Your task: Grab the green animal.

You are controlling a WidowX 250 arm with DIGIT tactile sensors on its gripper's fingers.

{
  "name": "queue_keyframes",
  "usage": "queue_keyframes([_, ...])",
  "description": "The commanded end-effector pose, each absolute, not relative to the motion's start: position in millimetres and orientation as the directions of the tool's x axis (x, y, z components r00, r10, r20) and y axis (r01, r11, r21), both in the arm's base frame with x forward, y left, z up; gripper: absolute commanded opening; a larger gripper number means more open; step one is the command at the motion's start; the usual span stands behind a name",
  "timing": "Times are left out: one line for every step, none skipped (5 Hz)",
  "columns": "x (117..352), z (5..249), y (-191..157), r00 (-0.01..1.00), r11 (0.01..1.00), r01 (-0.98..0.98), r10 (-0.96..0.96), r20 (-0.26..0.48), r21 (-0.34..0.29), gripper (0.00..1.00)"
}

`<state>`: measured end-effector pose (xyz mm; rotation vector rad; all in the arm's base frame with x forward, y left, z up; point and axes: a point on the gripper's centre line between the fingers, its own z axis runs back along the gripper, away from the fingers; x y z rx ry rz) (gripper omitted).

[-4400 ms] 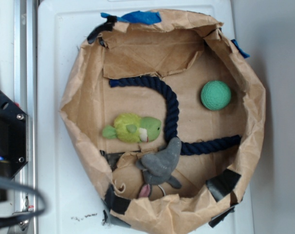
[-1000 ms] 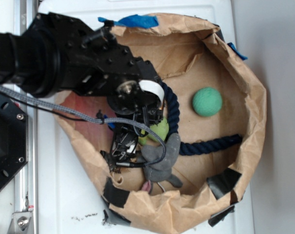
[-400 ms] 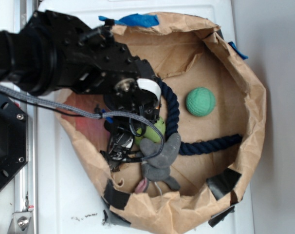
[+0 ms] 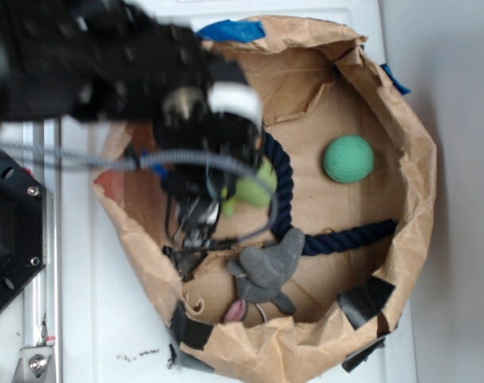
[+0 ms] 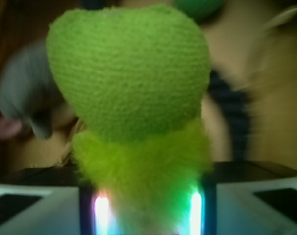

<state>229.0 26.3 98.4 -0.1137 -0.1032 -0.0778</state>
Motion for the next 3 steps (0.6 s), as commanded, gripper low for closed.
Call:
queue_keyframes([240.3,170.2,28.8,0.971,0.976,-0.188,0.168,0.168,0.108,0.0])
queue_keyframes([238.0,175.3,29.6,0.977,0.976,-0.193,0.182,0.11,0.098,0.0])
queue_keyframes([235.4,170.0,27.9,0.979,0.977,-0.181,0.169,0.111,0.114,0.0])
